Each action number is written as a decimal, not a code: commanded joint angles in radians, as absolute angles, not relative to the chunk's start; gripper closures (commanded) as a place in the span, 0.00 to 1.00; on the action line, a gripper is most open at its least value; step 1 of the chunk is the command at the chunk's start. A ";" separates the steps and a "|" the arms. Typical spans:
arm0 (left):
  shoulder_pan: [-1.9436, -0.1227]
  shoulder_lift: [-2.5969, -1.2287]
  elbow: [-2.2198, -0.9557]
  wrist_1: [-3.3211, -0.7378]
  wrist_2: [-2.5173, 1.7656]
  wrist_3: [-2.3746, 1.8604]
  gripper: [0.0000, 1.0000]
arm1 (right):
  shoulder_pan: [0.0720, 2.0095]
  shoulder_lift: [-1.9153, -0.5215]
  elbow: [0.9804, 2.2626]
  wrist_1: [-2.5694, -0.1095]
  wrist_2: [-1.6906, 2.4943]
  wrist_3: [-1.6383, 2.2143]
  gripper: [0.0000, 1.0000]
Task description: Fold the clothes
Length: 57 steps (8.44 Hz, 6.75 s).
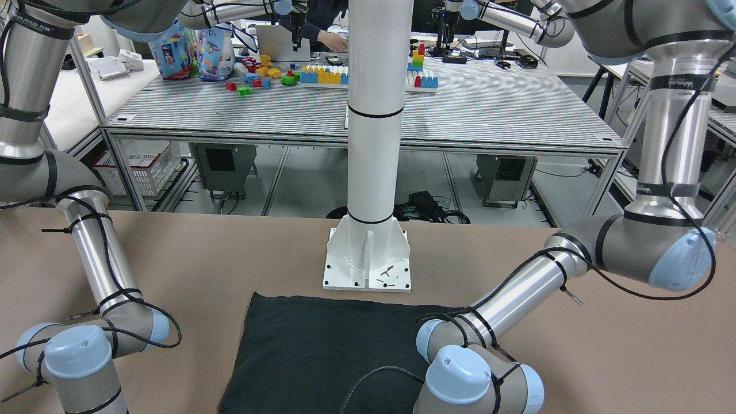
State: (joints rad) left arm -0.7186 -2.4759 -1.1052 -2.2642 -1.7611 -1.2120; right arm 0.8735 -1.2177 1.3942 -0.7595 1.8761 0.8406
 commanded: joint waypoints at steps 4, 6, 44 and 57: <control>-0.768 -2.442 -1.104 -2.263 -1.770 -1.133 0.00 | 0.868 -1.016 1.506 -1.142 1.870 0.982 1.00; -0.785 -2.413 -1.104 -2.264 -1.770 -1.085 0.00 | 0.821 -0.895 1.432 -1.150 1.858 1.090 1.00; -0.017 -1.450 -2.020 -2.356 -1.250 -1.692 0.00 | 0.040 -1.686 2.229 -0.983 1.120 1.924 0.08; 0.020 -1.448 -2.025 -2.355 -1.239 -1.689 0.70 | 0.038 -1.686 2.227 -0.983 1.109 1.924 0.08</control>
